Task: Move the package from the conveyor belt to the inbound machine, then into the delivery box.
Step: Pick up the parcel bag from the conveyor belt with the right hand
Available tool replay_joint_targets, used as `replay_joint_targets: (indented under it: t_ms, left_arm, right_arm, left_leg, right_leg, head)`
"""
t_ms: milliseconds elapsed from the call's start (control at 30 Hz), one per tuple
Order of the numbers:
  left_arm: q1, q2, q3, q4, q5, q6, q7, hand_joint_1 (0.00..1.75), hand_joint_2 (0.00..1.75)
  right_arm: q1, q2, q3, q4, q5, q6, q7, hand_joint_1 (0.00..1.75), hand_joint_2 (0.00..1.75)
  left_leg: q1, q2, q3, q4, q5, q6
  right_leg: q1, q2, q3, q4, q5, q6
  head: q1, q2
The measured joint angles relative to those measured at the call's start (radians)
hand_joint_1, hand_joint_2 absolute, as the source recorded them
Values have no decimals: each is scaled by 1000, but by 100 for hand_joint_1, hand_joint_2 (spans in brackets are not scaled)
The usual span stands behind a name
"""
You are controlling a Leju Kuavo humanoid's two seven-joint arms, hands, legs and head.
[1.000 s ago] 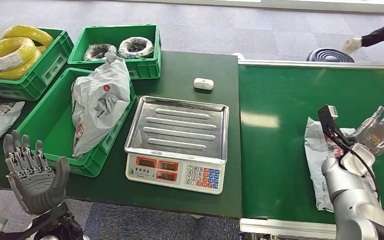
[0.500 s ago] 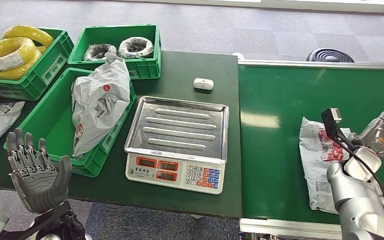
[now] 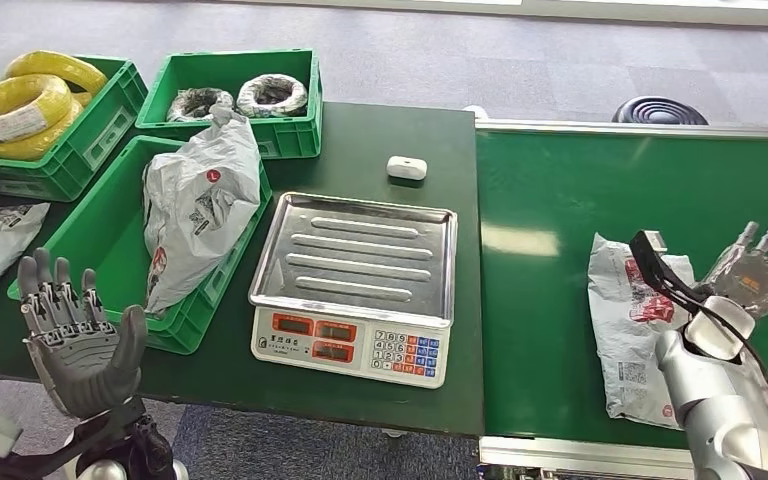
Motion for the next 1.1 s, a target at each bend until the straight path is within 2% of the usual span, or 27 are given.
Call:
replay_joint_targets:
  t_ms: [100,167,433,767,800,933,1000,1100]
  left_arm:
    - [-26,2,0,25,1,-13,0,0,175]
    - [-41,1,1,41,1,-14,0,0,175]
    - [-46,1,5,57,-5,-7,0,0,175]
    - [-46,1,8,57,-10,-10,0,0,175]
    - [-46,1,8,57,-12,-10,0,0,175]
    - [-47,0,10,57,-15,-11,0,0,175]
    - [-47,0,10,57,-17,-12,0,0,175]
    - [-48,-2,11,57,-21,-11,0,0,175]
  right_arm:
    - [-2,10,-122,26,-216,268,-166,0,175]
    - [-5,13,-186,40,-247,353,-191,0,175]
    - [-29,19,-292,73,-259,414,-170,0,175]
    - [-47,23,-321,93,-244,484,-172,0,175]
    - [-50,24,-321,94,-241,492,-174,4,175]
    - [-64,28,-321,99,-233,517,-182,161,175]
    - [-68,32,-321,100,-231,524,-188,171,175]
    - [-74,36,-321,100,-226,528,-197,173,175]
  left_leg:
    - [0,-1,-1,0,0,0]
    - [0,0,-1,0,0,0]
    - [0,0,-1,0,0,0]
    - [0,1,0,0,0,0]
    - [0,1,0,0,0,0]
    - [0,1,-1,0,0,0]
    - [0,1,-1,0,0,0]
    - [0,1,-1,0,0,0]
  right_leg:
    - [0,-1,0,0,0,0]
    - [0,-1,0,0,0,0]
    - [0,0,0,0,0,0]
    - [0,0,0,0,0,0]
    - [0,0,0,0,0,0]
    - [0,0,0,0,0,0]
    - [0,0,0,0,0,0]
    - [0,0,0,0,0,0]
  head:
    - [0,0]
    - [0,0]
    - [0,0]
    - [0,0]
    - [0,0]
    - [0,0]
    - [0,0]
    - [0,0]
